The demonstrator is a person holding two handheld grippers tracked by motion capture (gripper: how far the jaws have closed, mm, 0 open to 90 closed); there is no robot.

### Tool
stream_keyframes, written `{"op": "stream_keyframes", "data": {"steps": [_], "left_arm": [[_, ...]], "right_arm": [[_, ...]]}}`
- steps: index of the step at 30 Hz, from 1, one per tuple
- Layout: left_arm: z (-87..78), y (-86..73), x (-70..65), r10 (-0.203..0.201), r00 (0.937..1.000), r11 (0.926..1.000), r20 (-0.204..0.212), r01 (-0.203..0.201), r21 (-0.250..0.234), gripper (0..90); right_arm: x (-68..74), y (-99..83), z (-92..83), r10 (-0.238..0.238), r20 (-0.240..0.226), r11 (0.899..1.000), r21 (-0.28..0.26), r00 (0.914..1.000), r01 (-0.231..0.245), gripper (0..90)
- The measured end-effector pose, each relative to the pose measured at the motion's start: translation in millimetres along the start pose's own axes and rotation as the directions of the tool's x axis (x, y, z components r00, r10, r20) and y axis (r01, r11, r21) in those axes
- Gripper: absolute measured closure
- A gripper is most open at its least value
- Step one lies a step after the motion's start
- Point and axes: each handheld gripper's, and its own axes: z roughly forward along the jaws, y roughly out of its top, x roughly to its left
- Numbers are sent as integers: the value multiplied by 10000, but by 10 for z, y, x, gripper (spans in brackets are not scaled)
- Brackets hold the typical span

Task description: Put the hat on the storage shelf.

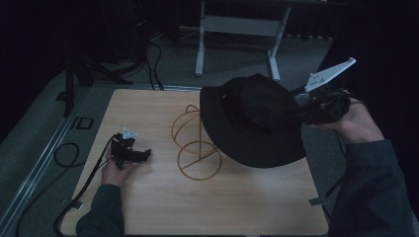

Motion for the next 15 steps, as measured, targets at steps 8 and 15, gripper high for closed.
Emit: {"op": "stream_keyframes", "data": {"steps": [8,15], "left_arm": [[0,0,0,-2,10000,10000,-1,2,-2,20],[1,1,0,5,10000,10000,5,-5,-3,20]], "right_arm": [[37,146,89,-293,-199,9996,35,9994,294,839],[55,288,216,-597,-322,9980,200,9977,604,839]]}}
